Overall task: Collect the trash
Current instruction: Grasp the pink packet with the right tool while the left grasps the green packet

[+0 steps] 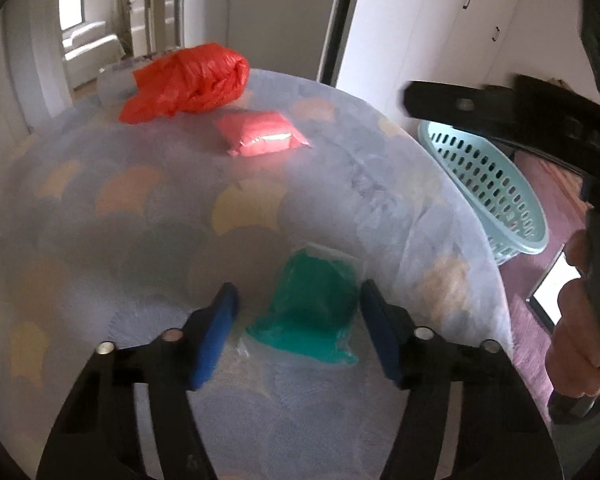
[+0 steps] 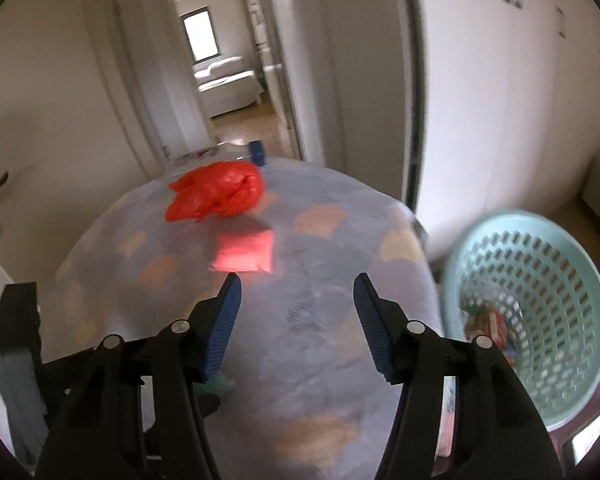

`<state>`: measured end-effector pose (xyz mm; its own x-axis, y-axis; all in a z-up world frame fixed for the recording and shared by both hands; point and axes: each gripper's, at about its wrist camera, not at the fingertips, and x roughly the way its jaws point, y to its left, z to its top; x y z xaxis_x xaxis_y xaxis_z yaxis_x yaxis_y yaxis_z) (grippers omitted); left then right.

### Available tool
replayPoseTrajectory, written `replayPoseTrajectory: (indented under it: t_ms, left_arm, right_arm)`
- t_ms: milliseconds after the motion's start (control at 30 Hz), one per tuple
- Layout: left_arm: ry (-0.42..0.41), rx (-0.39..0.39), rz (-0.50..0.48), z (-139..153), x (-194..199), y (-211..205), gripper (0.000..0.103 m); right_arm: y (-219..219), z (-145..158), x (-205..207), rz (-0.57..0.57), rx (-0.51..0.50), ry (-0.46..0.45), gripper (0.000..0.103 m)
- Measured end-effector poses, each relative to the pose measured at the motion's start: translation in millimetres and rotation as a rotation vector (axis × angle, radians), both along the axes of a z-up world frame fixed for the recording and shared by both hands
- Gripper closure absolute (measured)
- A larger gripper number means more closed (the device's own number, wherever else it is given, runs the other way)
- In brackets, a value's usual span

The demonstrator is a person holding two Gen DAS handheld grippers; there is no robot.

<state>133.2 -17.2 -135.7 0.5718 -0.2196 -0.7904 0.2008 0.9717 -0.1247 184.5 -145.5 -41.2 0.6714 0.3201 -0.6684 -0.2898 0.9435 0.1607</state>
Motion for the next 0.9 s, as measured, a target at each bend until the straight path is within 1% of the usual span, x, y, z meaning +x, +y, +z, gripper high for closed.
replayPoseTrajectory:
  t_ms: [33,67,167,267,400,533,600,700,900]
  left_arm:
    - [-0.004,0.010,-0.001,0.2,0.0,0.2,0.060]
    - [-0.005,0.013,-0.001,0.6,0.3,2.0,0.065]
    - [-0.012,-0.017,0.025,4.5,0.3,14.6,0.065]
    - [-0.045,-0.020,0.097,9.8,2.6,40.6,0.066]
    - [-0.078,-0.019,0.198,11.8,8.4,74.2,0.066]
    - [-0.104,-0.021,0.263,6.5,11.7,94.3,0.065]
    - [-0.102,-0.019,0.276,3.1,13.0,97.0,0.065]
    - [-0.126,-0.008,0.275,5.9,10.3,96.0,0.065]
    - [-0.121,0.005,0.273,3.1,9.9,94.1,0.066]
  right_arm:
    - [5.5,-1.7,3.5,0.012,-0.013,0.000,0.048]
    - [12.4,-4.0,7.6,0.023,-0.030,0.001,0.048]
    - [32.7,-14.6,21.0,0.073,-0.076,0.027,0.048]
    - [45.2,-29.4,30.1,0.105,-0.127,0.043,0.048]
    - [58.4,-49.0,48.1,0.140,-0.167,0.085,0.048]
    - [65.9,-61.6,67.1,0.169,-0.180,0.122,0.046]
    - [70.8,-64.5,76.2,0.180,-0.179,0.130,0.041]
    - [79.5,-64.8,86.0,0.198,-0.193,0.125,0.037]
    - [92.5,-65.6,99.2,0.231,-0.197,0.122,0.037]
